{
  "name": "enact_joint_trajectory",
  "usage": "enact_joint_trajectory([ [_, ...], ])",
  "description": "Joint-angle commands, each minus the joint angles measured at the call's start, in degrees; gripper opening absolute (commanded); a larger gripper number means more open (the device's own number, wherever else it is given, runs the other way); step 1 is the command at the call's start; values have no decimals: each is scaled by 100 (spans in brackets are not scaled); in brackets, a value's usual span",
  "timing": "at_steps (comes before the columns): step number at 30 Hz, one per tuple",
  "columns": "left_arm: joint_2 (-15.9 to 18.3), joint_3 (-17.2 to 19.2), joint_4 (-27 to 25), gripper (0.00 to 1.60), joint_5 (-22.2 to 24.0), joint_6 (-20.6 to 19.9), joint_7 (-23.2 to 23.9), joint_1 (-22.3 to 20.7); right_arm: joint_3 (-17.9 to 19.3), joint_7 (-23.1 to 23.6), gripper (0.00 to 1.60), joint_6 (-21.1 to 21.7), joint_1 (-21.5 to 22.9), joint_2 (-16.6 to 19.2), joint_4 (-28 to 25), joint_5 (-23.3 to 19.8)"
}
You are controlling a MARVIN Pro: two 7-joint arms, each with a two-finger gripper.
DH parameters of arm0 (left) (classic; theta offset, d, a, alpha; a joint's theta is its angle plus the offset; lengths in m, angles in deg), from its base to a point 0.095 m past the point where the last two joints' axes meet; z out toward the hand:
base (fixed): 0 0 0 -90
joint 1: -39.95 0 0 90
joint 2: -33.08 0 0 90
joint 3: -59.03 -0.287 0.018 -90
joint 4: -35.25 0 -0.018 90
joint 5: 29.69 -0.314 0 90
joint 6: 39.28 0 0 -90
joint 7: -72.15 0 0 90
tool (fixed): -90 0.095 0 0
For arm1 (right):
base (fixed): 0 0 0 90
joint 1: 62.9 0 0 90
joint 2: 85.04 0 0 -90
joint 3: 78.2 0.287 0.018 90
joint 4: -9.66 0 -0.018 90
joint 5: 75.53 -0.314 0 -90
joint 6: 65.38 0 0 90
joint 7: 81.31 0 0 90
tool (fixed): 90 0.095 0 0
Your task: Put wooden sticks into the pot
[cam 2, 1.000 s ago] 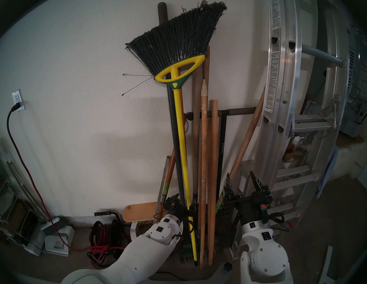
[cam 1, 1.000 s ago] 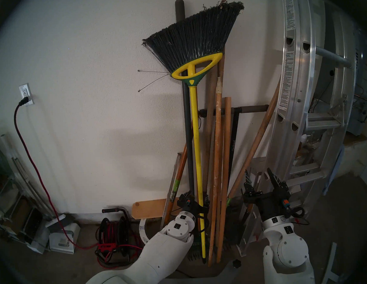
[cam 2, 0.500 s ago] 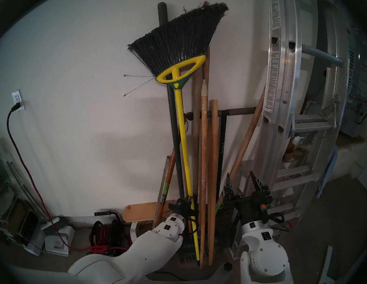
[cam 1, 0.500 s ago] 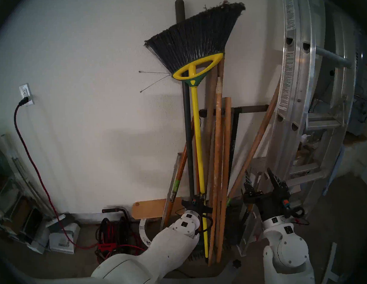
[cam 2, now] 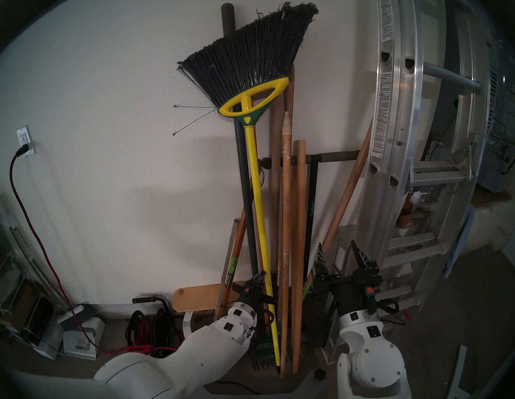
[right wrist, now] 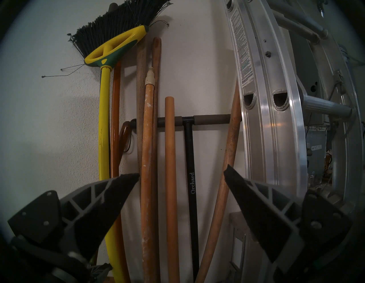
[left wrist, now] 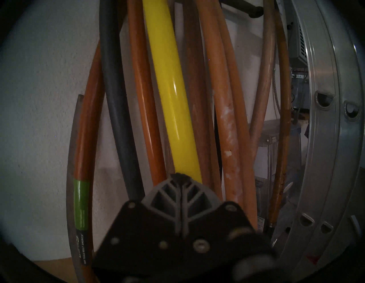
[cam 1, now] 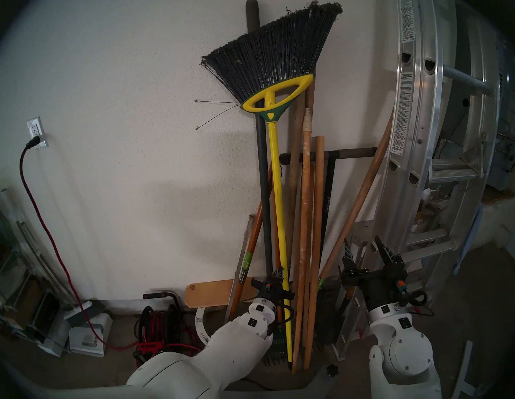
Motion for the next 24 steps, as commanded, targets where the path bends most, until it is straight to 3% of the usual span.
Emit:
enact_joint_trajectory([
  [1,252,58,-381,0,41,-234,-23,169,-7,7,160,8,-3,3,-9,-1],
  [2,247,101,-411,52,111,-318,21,178,-7,7,160,8,-3,3,-9,-1],
  [3,253,111,-450,152,122,-390,19,184,-7,7,160,8,-3,3,-9,-1],
  [4,258,123,-471,160,138,-424,46,188,-7,7,160,8,-3,3,-9,-1],
  [12,156,175,-420,160,182,-619,118,122,-7,7,160,8,-3,3,-9,-1],
  [24,-272,161,10,160,202,-666,154,-149,-7,7,160,6,-3,2,-8,0],
])
